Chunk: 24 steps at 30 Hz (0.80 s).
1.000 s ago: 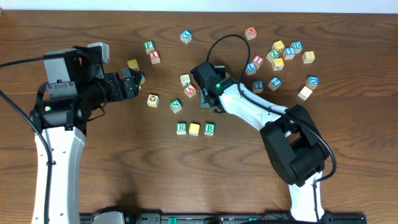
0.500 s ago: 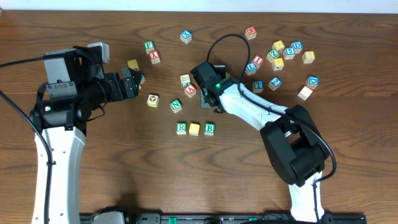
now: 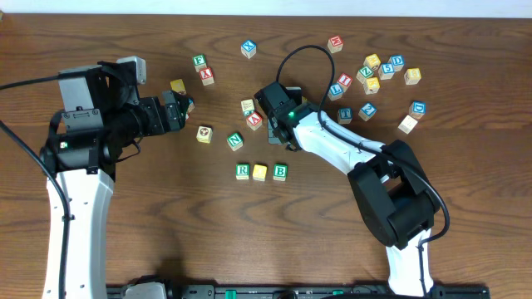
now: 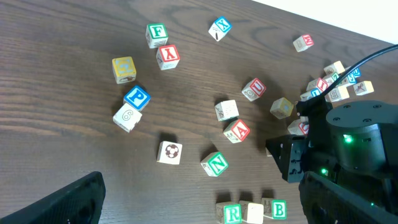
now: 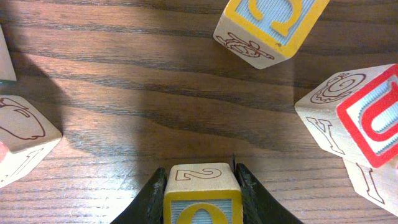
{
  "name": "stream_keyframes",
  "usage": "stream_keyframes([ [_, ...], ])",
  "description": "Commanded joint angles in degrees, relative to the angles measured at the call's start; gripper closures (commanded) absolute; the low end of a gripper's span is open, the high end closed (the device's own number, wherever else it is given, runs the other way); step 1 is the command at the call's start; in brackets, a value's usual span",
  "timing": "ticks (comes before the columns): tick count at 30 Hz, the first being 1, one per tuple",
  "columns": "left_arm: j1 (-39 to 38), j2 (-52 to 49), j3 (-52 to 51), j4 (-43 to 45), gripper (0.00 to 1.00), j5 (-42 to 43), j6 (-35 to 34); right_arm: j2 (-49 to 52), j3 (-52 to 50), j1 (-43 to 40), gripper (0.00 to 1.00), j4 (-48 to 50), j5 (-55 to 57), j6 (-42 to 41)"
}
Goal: Spell out ROBOT
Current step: 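Lower the right gripper around the yellow O block and close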
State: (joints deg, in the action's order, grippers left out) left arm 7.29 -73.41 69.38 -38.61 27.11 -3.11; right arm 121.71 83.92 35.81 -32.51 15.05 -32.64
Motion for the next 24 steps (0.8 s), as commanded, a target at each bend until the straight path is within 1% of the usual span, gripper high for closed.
stream_keyframes([
  [1,0.2,0.0,1.36,0.02,0.02,0.74,0.55,0.11,1.2,0.17,0.76,-0.39,1.07,-0.02],
  [8,0.2,0.0,1.36,0.02,0.02,0.74,0.52,-3.78,1.53,0.17,0.78,-2.8,1.14,1.03],
  [16,0.2,0.0,1.36,0.02,0.02,0.74,0.52,-10.75,1.53,0.17,0.84,-9.77,1.14,1.01],
  [19,0.2,0.0,1.36,0.02,0.02,0.74,0.52,-12.2,1.53,0.2,0.89,-13.64,1.14,0.33],
  [22,0.2,0.0,1.36,0.04,0.02,0.74,0.52,-12.41,1.51,0.2,0.98,-18.16,1.11,-1.44],
  [24,0.2,0.0,1.36,0.02,0.02,0.74,0.52,-12.41,1.22,0.2,0.99,-20.46,0.92,-2.25],
])
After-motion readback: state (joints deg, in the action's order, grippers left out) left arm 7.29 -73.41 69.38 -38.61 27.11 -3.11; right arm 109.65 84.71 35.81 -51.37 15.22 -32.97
